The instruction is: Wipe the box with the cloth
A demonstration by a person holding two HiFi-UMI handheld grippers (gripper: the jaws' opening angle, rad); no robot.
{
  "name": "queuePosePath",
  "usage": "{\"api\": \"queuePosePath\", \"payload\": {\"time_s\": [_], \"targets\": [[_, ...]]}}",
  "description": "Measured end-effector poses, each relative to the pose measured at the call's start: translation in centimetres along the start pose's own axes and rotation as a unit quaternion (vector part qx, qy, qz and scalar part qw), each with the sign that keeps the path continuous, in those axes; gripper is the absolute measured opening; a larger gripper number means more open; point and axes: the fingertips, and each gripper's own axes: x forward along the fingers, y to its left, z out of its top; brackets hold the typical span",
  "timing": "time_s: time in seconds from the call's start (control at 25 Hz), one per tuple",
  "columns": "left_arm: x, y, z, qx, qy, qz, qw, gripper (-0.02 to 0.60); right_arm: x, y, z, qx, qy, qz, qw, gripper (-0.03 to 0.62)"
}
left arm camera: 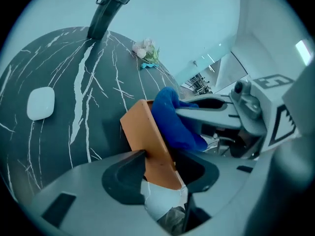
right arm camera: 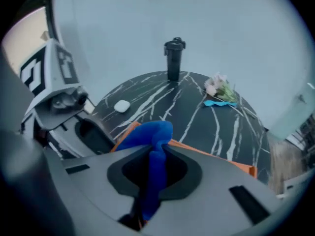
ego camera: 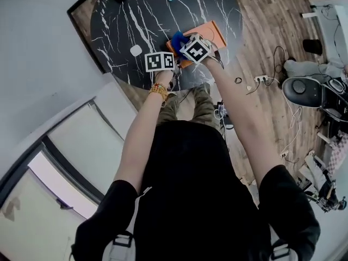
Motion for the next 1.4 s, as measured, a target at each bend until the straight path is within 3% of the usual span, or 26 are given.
{"api": "queuePosePath", "payload": {"time_s": [0.08,0.16,0.32,0.4,0.48,0.64,0.72,0.84,1.0,1.08,1.24,1.4], "targets": [[0.0,0.1,0.0,0.001,0.005,-0.001,1.0000,0.190,-0.2,1.2,-1.1,-0.021,-0.006,0.034,0.999,0.028],[0.0,0.0,-0.3,0.007,0.009,-0.001,0.9999,0.190,-1.5,-0.3,-3.9,-0.016,-0.007,0.021,1.000,0.028],[0.0,0.0,0.0,0.011,0.009,-0.005,0.9999,0.193,-5.7,-8.7,-9.9,0.060,0.018,-0.111,0.992,0.028],[0.0,0.1,-0.1,0.005,0.008,-0.007,0.9999,0.193,-6.7,-10.0,-11.3,0.098,0.014,-0.156,0.983,0.028],[0.0,0.2,-0.1,-0.001,0.008,-0.009,0.9999,0.193,-6.0,-7.7,-10.4,0.075,-0.001,-0.174,0.982,0.028],[0.0,0.1,-0.1,-0.009,0.006,-0.010,0.9999,0.193,-3.2,2.2,-6.4,-0.024,-0.047,-0.159,0.986,0.026],[-0.2,0.1,-0.1,-0.009,0.008,-0.006,0.9999,0.190,-2.9,4.0,-6.2,-0.034,-0.065,-0.156,0.985,0.023],[-0.2,-0.2,-0.2,0.005,0.016,0.004,0.9998,0.192,-4.0,0.2,-8.6,-0.011,-0.063,-0.133,0.989,0.025],[-0.1,-0.3,-0.2,0.002,0.010,0.003,0.9999,0.192,-7.4,-9.8,-12.8,0.080,-0.042,-0.172,0.981,0.025],[0.1,-0.3,-0.1,-0.002,0.005,0.004,1.0000,0.192,-8.1,-10.7,-12.9,0.069,-0.031,-0.189,0.979,0.025],[0.1,-0.3,-0.1,-0.010,-0.002,0.000,0.9999,0.192,-6.8,-4.8,-11.5,0.019,-0.047,-0.224,0.973,0.023],[0.0,-0.2,-0.1,-0.010,0.000,-0.001,1.0000,0.192,-4.6,5.0,-9.3,0.023,-0.095,-0.179,0.979,0.025]]}}
